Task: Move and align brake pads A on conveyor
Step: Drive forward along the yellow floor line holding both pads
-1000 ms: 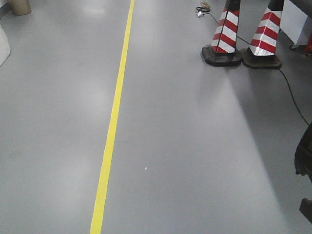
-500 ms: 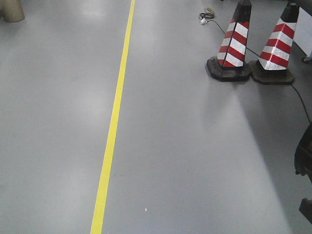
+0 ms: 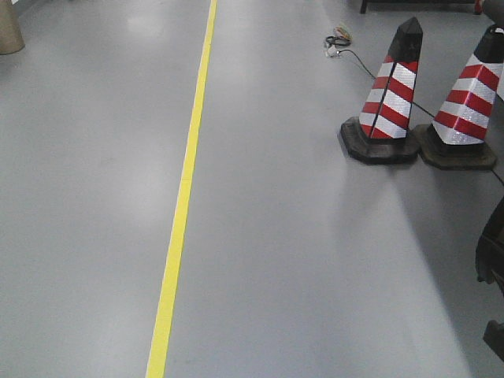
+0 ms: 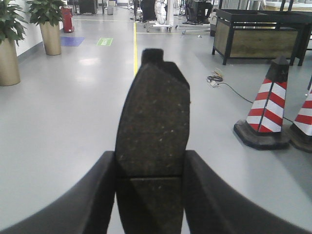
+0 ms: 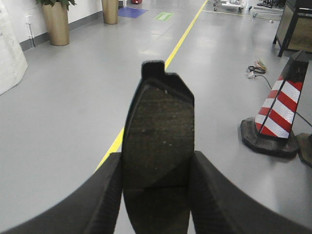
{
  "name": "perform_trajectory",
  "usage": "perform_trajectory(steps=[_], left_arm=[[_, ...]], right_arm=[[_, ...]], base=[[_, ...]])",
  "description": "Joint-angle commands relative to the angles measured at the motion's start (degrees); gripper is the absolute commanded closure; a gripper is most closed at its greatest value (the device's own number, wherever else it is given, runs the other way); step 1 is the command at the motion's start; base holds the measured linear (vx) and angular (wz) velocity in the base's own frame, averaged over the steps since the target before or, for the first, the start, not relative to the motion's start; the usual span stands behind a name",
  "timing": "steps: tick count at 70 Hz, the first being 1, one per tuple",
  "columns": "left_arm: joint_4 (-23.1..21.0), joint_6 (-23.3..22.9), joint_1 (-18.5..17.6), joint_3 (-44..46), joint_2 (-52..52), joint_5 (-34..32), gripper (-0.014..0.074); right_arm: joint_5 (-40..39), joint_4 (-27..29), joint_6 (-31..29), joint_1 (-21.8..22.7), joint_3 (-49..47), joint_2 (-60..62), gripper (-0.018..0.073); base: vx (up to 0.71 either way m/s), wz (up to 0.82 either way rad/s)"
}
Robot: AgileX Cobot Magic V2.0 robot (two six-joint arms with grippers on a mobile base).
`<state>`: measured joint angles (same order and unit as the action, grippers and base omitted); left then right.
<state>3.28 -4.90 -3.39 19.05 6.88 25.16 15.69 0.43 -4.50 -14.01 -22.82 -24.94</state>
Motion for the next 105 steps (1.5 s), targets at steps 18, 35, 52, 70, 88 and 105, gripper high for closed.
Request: perform_trajectory(steps=[18, 35, 52, 70, 88, 105], left_arm=[[-0.1, 0.0, -0.1, 1.5, 0.9, -5.6, 0.0450], [-0.1, 0.0, -0.1, 1.5, 0.9, -5.6, 0.0450], [-0.1, 0.0, -0.1, 1.5, 0.9, -5.6, 0.0450], [-0.1, 0.0, -0.1, 1.5, 0.9, -5.6, 0.0450], [-0.1, 0.0, -0.1, 1.5, 0.9, -5.6, 0.0450], [-0.1, 0.0, -0.1, 1.5, 0.9, -5.6, 0.0450]], right_arm=[[-5.5, -0.4, 0.0, 0.0, -1.8, 0.0, 0.0563], [-5.5, -0.4, 0.0, 0.0, -1.8, 0.0, 0.0563], [-5.5, -0.4, 0.0, 0.0, -1.8, 0.0, 0.0563], [-5.5, -0.4, 0.0, 0.0, -1.8, 0.0, 0.0563], [-5.5, -0.4, 0.0, 0.0, -1.8, 0.0, 0.0563], [-5.5, -0.4, 0.0, 0.0, -1.8, 0.0, 0.0563]], base=[[0.58, -0.03], [0.55, -0.03], [0.54, -0.03], [0.51, -0.03], [0.49, -0.01], [0.47, -0.01]])
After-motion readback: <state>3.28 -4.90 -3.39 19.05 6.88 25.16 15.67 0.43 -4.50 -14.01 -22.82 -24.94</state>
